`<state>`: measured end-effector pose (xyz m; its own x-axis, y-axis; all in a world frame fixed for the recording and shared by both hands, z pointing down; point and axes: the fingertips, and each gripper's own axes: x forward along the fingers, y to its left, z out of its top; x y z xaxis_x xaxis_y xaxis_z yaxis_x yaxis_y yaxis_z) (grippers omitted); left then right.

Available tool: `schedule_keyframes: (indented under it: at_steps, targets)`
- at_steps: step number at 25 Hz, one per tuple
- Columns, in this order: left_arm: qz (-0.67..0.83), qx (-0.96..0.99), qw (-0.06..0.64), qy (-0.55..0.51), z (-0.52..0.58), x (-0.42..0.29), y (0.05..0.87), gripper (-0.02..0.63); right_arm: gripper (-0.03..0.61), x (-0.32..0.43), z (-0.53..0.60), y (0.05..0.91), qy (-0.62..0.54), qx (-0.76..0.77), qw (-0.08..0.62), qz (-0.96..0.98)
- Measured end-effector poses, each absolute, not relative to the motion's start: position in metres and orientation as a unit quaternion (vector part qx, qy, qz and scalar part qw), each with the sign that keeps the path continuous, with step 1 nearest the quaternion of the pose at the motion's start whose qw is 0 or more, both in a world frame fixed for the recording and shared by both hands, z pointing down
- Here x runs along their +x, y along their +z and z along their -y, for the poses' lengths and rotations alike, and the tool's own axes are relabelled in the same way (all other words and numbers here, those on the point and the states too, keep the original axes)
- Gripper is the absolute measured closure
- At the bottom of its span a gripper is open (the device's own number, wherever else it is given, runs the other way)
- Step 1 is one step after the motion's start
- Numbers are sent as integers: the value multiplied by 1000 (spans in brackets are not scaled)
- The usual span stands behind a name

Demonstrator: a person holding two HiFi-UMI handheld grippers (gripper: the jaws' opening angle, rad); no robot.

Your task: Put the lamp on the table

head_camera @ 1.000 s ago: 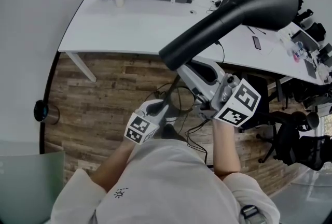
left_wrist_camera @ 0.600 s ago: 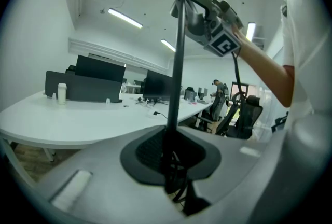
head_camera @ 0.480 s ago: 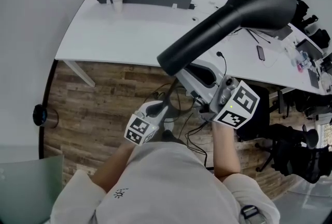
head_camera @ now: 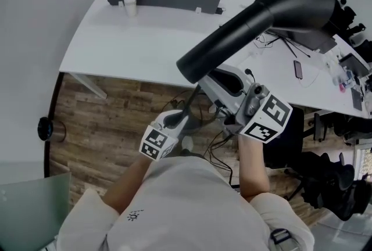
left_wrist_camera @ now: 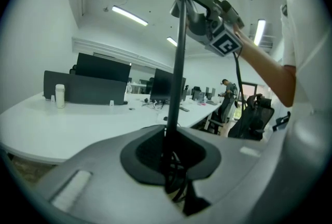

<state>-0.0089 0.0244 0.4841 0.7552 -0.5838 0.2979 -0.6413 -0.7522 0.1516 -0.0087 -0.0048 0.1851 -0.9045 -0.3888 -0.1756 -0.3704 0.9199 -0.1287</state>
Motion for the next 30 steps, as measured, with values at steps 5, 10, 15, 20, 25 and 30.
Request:
schedule_keyframes:
  at_steps: [5, 10, 15, 20, 25, 30]
  targets:
    - [333, 927, 127, 118, 12, 11, 485, 571, 531, 9, 40, 186, -47, -186, 97, -977]
    - [340, 924, 130, 118, 36, 34, 492, 571, 531, 32, 64, 192, -49, -177, 97, -978]
    - [345, 922, 129, 120, 54, 59, 496, 571, 531, 58, 82, 196, -51, -172, 99, -979]
    - [345, 921, 129, 124, 65, 79, 497, 571, 532, 78, 94, 197, -49, -170, 104, -979]
    - [343, 921, 131, 131, 70, 90, 501, 571, 531, 92, 101, 200, -53, -172, 106, -978]
    - [340, 921, 131, 135, 75, 97, 502, 571, 531, 101, 107, 202, -56, -175, 110, -977]
